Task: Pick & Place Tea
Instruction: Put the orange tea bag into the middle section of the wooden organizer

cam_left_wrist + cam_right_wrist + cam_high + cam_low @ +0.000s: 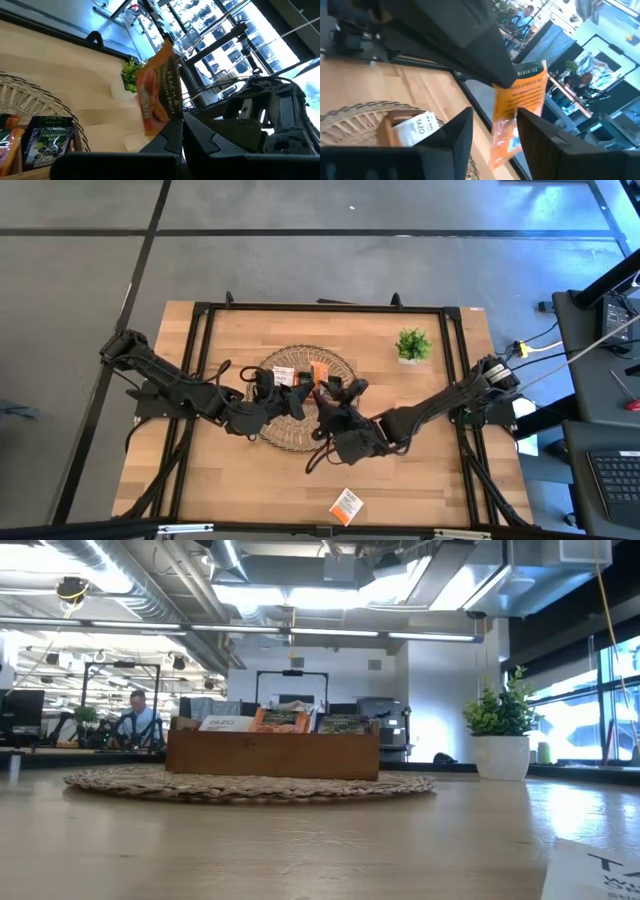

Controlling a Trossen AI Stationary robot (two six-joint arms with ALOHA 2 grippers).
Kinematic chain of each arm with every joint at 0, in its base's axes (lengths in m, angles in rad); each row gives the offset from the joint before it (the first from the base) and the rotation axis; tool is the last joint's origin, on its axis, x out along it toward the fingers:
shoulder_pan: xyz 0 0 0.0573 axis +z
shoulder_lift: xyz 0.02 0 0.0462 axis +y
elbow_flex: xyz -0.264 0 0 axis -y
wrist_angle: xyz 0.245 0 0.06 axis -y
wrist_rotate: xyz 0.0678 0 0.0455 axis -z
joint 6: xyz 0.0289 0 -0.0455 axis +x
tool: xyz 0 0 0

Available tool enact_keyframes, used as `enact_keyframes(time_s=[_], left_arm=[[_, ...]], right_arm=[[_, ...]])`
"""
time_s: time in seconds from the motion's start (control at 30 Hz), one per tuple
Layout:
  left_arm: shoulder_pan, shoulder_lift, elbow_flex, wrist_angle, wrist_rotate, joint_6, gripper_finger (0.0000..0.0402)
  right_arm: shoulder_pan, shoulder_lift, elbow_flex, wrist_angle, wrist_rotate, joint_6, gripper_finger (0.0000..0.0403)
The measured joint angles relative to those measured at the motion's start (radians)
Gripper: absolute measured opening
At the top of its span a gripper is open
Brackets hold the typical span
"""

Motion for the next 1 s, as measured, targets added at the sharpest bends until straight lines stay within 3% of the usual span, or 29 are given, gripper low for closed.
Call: enact_keyframes(time_s=[0.37, 0.9, 1.0], left_arm=[[0.000, 0.000, 0.000, -0.007, 0.004, 0.000, 0.0002], [0.000, 0.000, 0.000, -0.008, -0.006, 0.000, 0.0002], [0.000, 0.000, 0.000, -0.008, -0.006, 0.006, 0.0002]], right_arm=[[-0.014, 0.000, 0.000, 0.000, 0.004, -0.022, 0.0126], [-0.013, 0.000, 0.000, 0.000, 0.004, -0.025, 0.0009], [-0.013, 0.000, 0.000, 0.000, 0.004, -0.027, 0.0007]])
